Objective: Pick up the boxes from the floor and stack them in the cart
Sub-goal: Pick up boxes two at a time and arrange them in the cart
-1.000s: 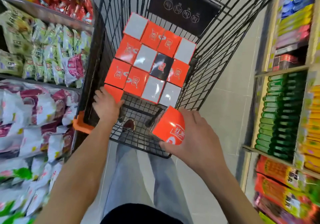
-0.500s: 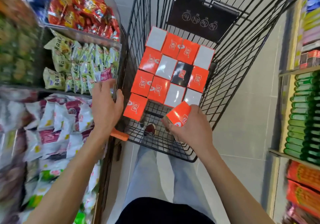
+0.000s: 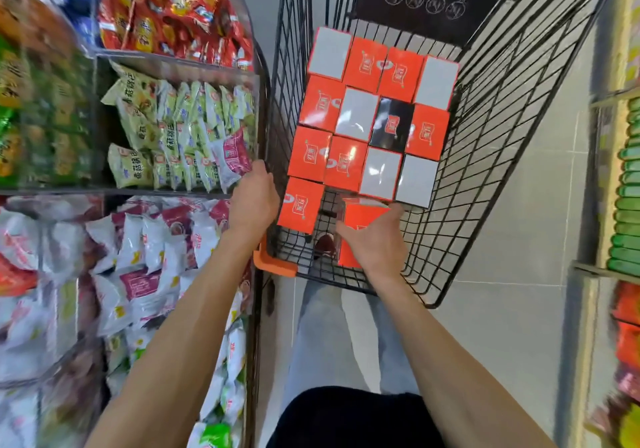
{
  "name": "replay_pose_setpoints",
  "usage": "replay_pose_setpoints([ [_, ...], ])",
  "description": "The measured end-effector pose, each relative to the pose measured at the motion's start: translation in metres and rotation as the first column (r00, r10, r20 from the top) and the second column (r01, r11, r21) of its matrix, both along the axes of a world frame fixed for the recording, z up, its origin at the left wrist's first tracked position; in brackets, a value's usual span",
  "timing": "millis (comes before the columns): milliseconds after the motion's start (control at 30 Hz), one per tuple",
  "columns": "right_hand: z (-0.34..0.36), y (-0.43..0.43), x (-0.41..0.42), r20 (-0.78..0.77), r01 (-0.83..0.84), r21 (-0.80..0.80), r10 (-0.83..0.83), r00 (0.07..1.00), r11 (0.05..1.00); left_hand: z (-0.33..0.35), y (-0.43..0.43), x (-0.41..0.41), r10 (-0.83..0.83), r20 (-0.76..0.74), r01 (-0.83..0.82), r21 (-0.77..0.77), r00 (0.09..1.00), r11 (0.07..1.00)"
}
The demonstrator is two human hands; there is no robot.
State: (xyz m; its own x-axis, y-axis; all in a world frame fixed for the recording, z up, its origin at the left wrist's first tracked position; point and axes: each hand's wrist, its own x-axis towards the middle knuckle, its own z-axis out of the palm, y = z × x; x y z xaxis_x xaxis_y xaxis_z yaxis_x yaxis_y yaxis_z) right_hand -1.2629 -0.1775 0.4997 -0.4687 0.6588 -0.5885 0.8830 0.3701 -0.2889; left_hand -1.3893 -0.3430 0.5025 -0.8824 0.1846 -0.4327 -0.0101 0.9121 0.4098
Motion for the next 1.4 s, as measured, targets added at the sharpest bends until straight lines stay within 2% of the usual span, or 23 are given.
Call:
replay_pose_setpoints([
  [300,-0.037,-0.01,-0.014,0.069,0.079,-0.108,-0.072,0.995,0.991,-0.012,-0.007,0.002,0.0,0.041,0.001,-0.017,0.999,1.0],
  [600,-0.096,-0.022,-0.042,0.084,0.173,-0.203,-0.159,0.984,0.964,-0.012,-0.007,0.0,-0.008,0.075,0.005,0.03,0.997,1.0],
  [800,-0.109,-0.013,-0.038,0.002,0.188,-0.4,-0.204,0.979,0.897,-0.011,-0.006,-0.002,-0.013,0.056,0.011,0.045,0.998,0.999],
  [933,-0.102,0.001,-0.034,0.013,0.179,-0.493,-0.199,0.98,0.851,-0.003,-0.003,-0.005,-0.014,0.12,0.012,0.016,0.993,1.0],
  [1033,-0.084,0.019,-0.033,0.021,0.064,-0.476,-0.062,0.998,0.877,0.013,-0.003,-0.017,-0.155,0.226,0.189,-0.134,0.962,0.973],
  [1133,-0.036,0.044,-0.031,0.022,-0.092,-0.405,0.111,0.994,0.909,0.045,0.008,-0.028,-0.339,0.236,0.404,-0.337,0.911,0.85],
  [1200,-0.01,0.064,-0.022,0.016,-0.149,-0.283,0.16,0.987,0.947,0.066,0.023,-0.034,-0.462,0.162,0.485,-0.408,0.872,0.773],
  [1300,0.03,0.094,-0.006,0.005,-0.146,-0.197,0.15,0.989,0.97,0.091,0.05,-0.043,-0.652,-0.03,0.586,-0.406,0.758,0.701],
  [1400,0.07,0.126,0.019,0.024,-0.096,-0.151,0.1,0.995,0.984,0.119,0.089,-0.052,-0.732,-0.066,0.648,-0.417,0.678,0.638],
])
